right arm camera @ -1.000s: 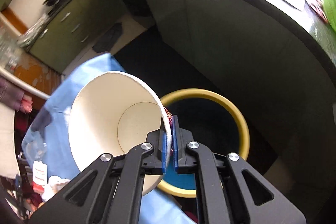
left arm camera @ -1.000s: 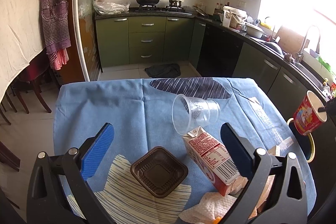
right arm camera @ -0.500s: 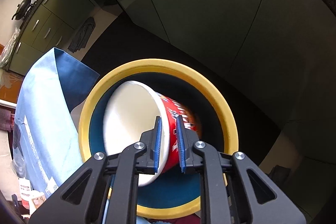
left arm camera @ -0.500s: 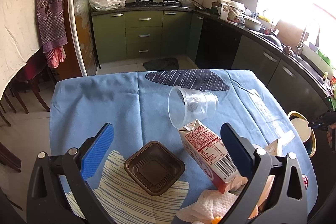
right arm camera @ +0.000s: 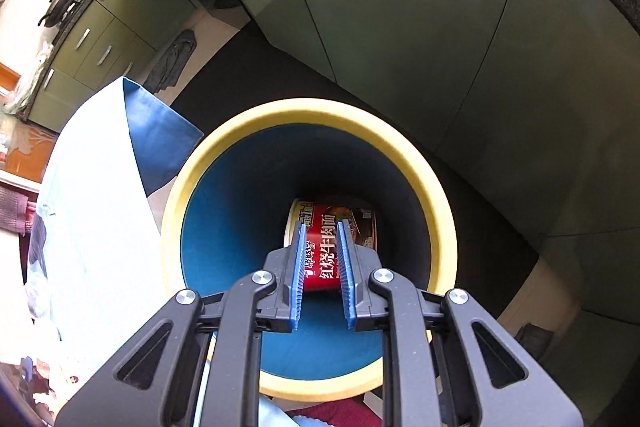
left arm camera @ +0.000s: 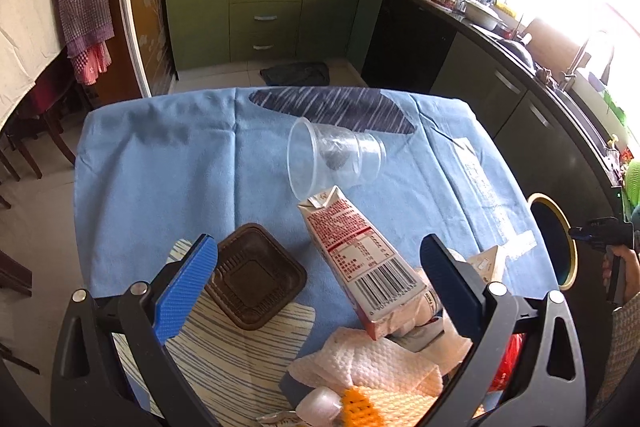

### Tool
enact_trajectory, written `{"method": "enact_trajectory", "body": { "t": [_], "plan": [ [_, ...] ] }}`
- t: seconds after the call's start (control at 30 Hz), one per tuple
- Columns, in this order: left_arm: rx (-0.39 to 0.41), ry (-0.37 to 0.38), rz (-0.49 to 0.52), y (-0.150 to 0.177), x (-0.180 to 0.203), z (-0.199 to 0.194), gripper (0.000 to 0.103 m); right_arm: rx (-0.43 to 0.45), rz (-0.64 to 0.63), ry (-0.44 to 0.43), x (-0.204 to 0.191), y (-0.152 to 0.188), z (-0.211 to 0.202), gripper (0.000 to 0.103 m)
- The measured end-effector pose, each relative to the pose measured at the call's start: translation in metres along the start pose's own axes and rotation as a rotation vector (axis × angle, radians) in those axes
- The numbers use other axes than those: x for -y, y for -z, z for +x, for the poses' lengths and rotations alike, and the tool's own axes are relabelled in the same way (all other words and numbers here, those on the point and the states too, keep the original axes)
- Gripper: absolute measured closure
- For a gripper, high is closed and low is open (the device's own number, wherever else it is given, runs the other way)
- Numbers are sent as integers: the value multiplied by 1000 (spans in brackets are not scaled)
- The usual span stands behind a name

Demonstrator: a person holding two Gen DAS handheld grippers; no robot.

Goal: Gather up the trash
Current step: 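Carry the red bucket to the yellow-rimmed bin and release it inside, then grasp the milk carton with the left tool and lift it toward the bin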

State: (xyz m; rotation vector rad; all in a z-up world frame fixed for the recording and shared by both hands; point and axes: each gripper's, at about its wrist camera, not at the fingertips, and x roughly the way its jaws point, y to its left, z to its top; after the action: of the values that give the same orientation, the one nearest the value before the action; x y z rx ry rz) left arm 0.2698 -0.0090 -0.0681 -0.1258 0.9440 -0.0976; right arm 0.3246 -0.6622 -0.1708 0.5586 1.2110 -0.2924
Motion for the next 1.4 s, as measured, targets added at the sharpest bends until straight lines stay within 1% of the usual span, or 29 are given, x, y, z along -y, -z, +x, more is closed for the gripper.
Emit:
{"method": "enact_trajectory", "body": {
  "t": [0.07, 0.17, 0.23, 0.27, 0.3, 0.43, 0.5, 0.57, 0.6, 0.63, 0.67, 0.7, 0.77, 0.83, 0.9, 0.97, 1.23, 1.4],
  "plan": [
    [-69, 26, -13, -2, 1, 8, 6, -4, -1, -23, 2, 1, 2, 87],
    [-200, 60, -49, -4, 3, 25, 6, -4, -15, -54, 3, 6, -2, 86],
    [-270, 95, -62, -3, 6, 34, 6, 0, -23, -75, 4, 10, -5, 83],
    [-296, 100, -71, -3, 7, 37, 6, 3, -26, -86, 4, 12, -7, 78],
    [-312, 96, -80, -3, 7, 39, 6, 4, -30, -96, 4, 14, -8, 77],
    [-372, 85, -108, -7, 9, 47, 6, 9, -49, -138, 0, 21, -13, 77],
    [-398, 84, -123, -7, 10, 49, 9, 11, -60, -158, -4, 25, -15, 77],
    [-430, 74, -120, -6, 11, 54, 30, 14, -75, -175, -7, 28, -18, 77],
    [-453, 75, -127, -7, 10, 57, 32, 15, -82, -184, -8, 30, -19, 73],
    [-467, 72, -129, -6, 11, 60, 37, 17, -88, -192, -9, 31, -21, 72],
    [-476, 64, -128, -6, 11, 62, 43, 20, -94, -196, -10, 33, -22, 71],
    [-489, 56, -132, -6, 10, 64, 46, 24, -102, -199, -12, 34, -24, 71],
    [-511, 65, -143, -5, 10, 69, 58, 28, -116, -210, -15, 35, -25, 71],
    [-518, 68, -140, -4, 10, 71, 61, 31, -126, -226, -17, 38, -27, 71],
    [-511, 69, -121, -5, 13, 69, 62, 34, -134, -237, -16, 45, -30, 71],
    [-505, 73, -110, -6, 14, 66, 67, 37, -138, -251, -14, 50, -33, 71],
    [-453, 72, -17, -9, 24, 36, 67, 55, -166, -315, -10, 71, -49, 71],
    [-400, 76, 37, -16, 37, 11, 67, 75, -183, -360, -12, 82, -60, 71]
  ]
}}
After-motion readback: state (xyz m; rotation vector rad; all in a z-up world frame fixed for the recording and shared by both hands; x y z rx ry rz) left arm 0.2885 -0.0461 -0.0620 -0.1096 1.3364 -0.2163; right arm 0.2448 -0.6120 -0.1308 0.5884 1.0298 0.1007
